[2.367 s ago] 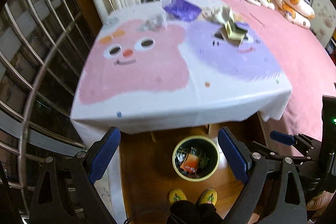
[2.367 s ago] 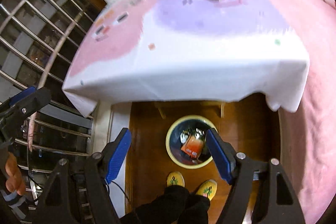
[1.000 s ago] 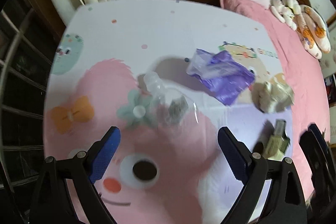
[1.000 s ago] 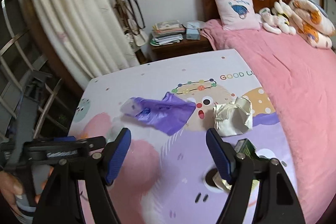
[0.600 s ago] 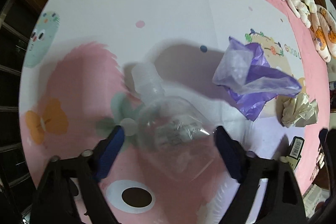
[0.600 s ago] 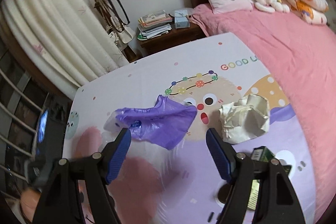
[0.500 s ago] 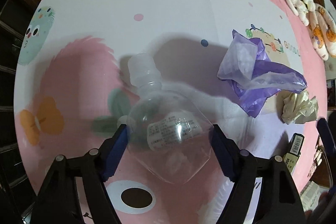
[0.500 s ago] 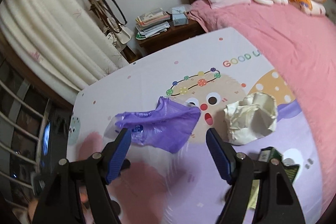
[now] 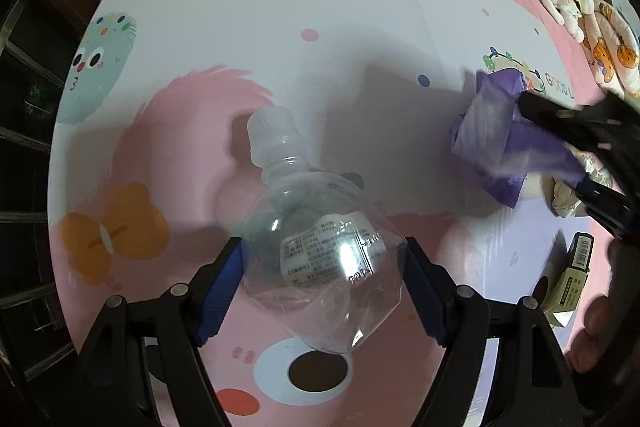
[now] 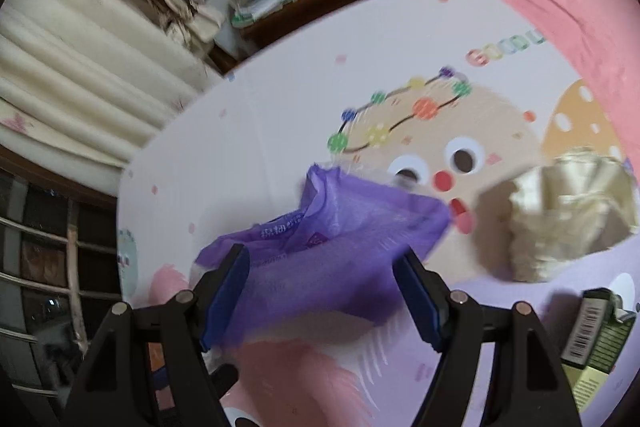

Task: Collect trash
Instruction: 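Grasp the clear plastic bottle with the left tool while the right tool grasps the purple bag, then carry the bottle and purple bag down over the bin and open both tools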

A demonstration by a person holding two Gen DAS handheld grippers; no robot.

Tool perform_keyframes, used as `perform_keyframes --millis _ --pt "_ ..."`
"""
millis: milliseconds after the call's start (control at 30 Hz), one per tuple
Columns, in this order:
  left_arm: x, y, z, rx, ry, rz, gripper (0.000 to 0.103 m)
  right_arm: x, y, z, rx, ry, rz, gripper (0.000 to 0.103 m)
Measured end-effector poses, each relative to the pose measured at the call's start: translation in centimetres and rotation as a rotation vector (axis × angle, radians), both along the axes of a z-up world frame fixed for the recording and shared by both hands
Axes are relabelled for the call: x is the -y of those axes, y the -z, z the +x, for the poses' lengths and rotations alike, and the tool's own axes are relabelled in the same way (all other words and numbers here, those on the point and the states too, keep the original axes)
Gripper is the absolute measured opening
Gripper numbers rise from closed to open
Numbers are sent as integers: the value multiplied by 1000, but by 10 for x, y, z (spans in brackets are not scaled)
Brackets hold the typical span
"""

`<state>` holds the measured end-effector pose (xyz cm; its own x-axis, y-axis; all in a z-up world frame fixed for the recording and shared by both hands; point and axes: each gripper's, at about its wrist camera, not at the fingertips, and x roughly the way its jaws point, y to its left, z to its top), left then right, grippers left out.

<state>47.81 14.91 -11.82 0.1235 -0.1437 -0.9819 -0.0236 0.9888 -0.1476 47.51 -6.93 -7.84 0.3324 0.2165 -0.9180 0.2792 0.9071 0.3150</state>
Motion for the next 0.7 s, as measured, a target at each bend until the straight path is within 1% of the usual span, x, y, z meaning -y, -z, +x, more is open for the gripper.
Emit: perform_keyframes --millis 67,167,200,233,267,300,333,400,500,600,700 --pt "-2 -1 0 10 6 4 76 -13 10 5 -43 -31 -41 74" --pt "-3 -2 -2 18 13 6 76 -27 22 6 -85 -73 -93 74" --pt "-4 -2 -2 19 14 5 76 -32 23 4 -73 -86 -126 73" --pt "-5 -2 -3 21 15 4 76 -35 23 4 -68 -102 -149 69" --pt "-5 -2 -4 24 16 2 76 -37 21 3 -58 -113 -160 59" --pt "-5 -2 -5 27 18 1 76 -40 19 0 -40 -124 -154 43" --pt "-4 -3 -7 30 19 2 76 -39 19 -2 -33 -126 -139 35" --pt "-10 -8 -14 43 21 -2 76 -38 18 -6 -20 -121 -134 24" --pt "-11 -11 -19 63 26 -2 76 -33 13 -19 10 -119 -115 11" --pt "-12 -19 -29 84 36 -2 76 -28 7 -31 42 -115 -99 7" --pt "-5 -32 -44 113 52 -2 76 -20 -3 -58 67 -117 -65 7"
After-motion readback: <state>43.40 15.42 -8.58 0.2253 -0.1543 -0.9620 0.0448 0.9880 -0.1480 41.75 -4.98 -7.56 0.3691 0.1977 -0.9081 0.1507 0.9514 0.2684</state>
